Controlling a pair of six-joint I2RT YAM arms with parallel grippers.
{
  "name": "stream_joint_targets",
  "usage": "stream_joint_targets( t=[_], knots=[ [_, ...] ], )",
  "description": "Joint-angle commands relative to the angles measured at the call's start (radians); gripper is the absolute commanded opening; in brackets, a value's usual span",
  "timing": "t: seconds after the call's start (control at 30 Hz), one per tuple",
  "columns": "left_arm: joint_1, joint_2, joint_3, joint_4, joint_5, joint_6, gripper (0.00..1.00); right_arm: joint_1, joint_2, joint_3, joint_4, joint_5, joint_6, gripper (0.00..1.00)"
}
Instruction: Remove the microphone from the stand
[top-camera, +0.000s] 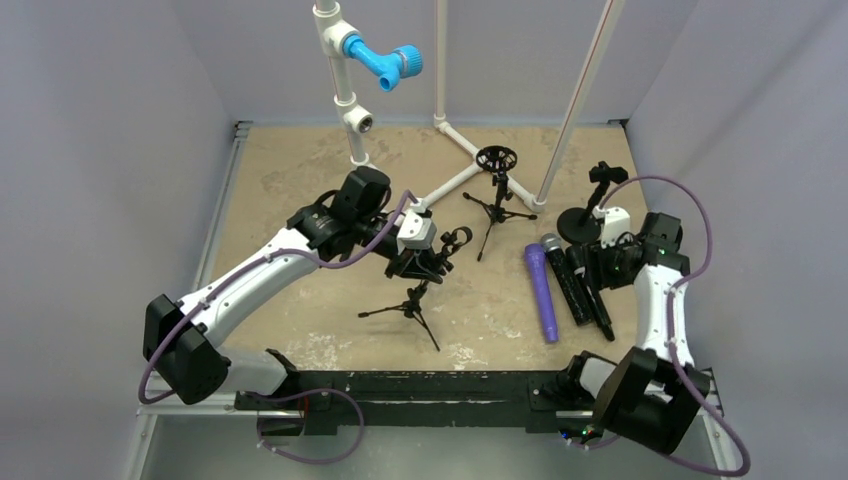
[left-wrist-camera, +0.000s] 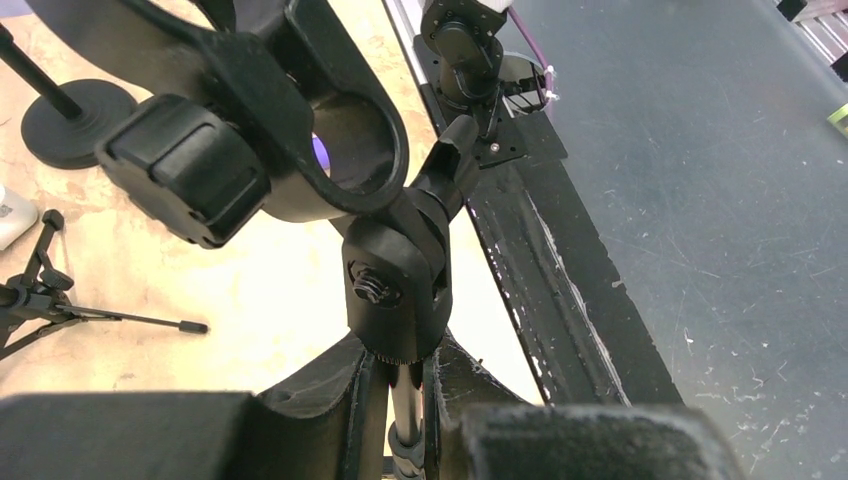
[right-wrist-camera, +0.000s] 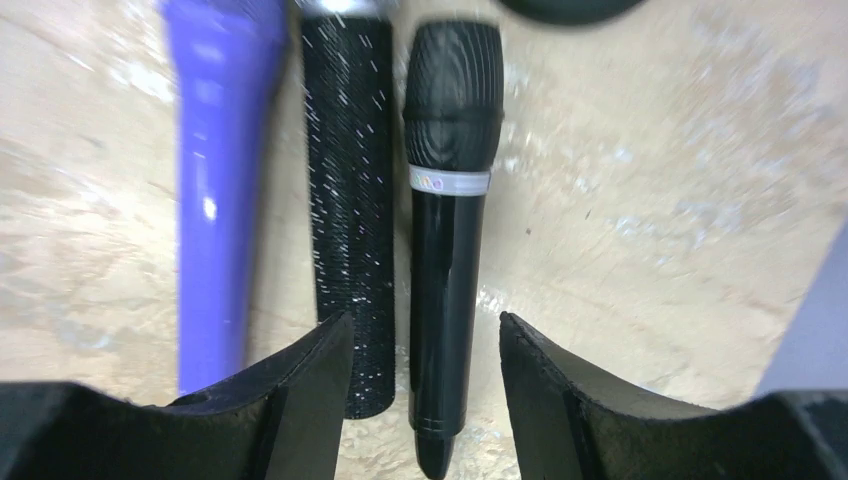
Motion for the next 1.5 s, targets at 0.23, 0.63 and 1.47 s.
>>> stream_joint_targets(
  t=[0.23,0.63,1.47],
  knots=[
    [-0.003,-0.071,0.014,0.356,-0.001,-0.280,0.00,0.070,-0.173,0.318,-0.281,-0.556,-0.077,0.60],
    [-0.004,0.000,0.123,0.655,-0.020,-0.716,0.00,0.548,-0.137,0.236,0.064,-0.838,0.143,0.62],
    [0.017,0.062,0.127,1.031,0.027,-1.092,0.00,0.785,-0.040,0.214,0.274,-0.893,0.205,0.52]
  ],
)
